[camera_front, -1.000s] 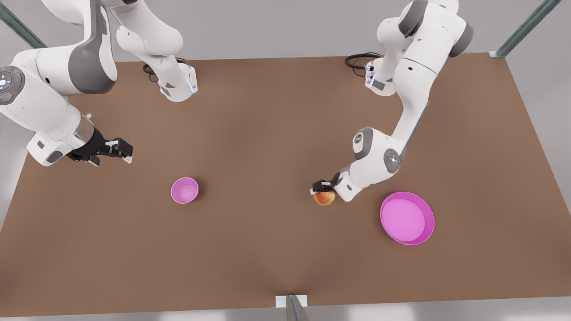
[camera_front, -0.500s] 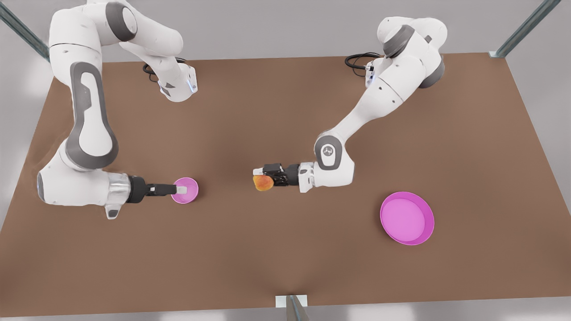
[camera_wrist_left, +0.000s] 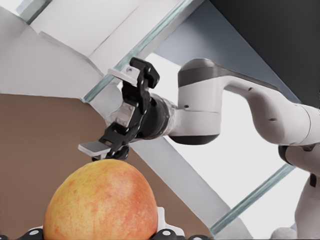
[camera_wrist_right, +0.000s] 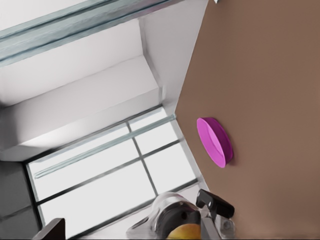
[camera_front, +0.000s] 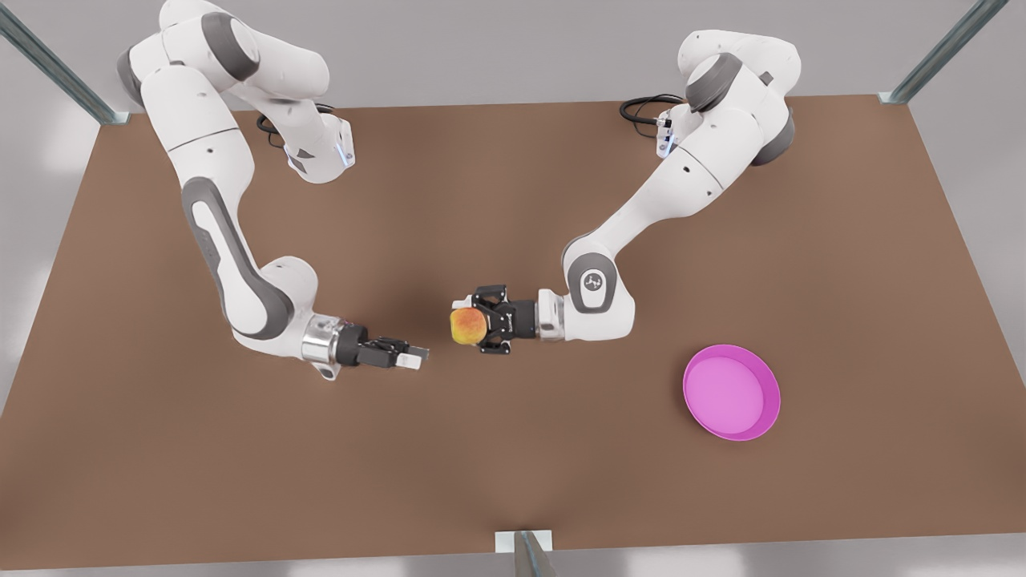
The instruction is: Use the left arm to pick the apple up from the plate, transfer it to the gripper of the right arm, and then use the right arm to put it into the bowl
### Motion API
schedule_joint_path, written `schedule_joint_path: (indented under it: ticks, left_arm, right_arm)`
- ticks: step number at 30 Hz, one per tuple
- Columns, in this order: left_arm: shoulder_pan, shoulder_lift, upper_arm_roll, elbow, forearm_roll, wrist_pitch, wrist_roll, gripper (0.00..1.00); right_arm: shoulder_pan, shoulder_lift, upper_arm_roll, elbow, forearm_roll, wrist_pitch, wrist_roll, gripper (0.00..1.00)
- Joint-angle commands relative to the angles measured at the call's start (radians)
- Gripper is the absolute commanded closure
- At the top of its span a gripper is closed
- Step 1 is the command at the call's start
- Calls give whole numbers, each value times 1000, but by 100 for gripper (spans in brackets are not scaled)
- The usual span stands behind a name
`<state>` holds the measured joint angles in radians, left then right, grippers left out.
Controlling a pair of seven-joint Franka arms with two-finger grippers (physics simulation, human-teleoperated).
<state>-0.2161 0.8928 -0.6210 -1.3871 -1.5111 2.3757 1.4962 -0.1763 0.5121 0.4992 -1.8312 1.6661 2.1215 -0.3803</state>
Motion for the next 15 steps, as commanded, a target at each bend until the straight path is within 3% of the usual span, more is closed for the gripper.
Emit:
schedule_joint_path:
  ticks: [1, 15]
  left_arm:
    - [0, -2, 0, 3, -4, -19, 622, 42]
    - [-9, 2, 3, 2, -5, -16, 618, 42]
  right_arm:
    - [-63, -4, 87, -31, 17, 32, -457, 0]
    - [-71, -1, 150, -114, 9, -11, -548, 0]
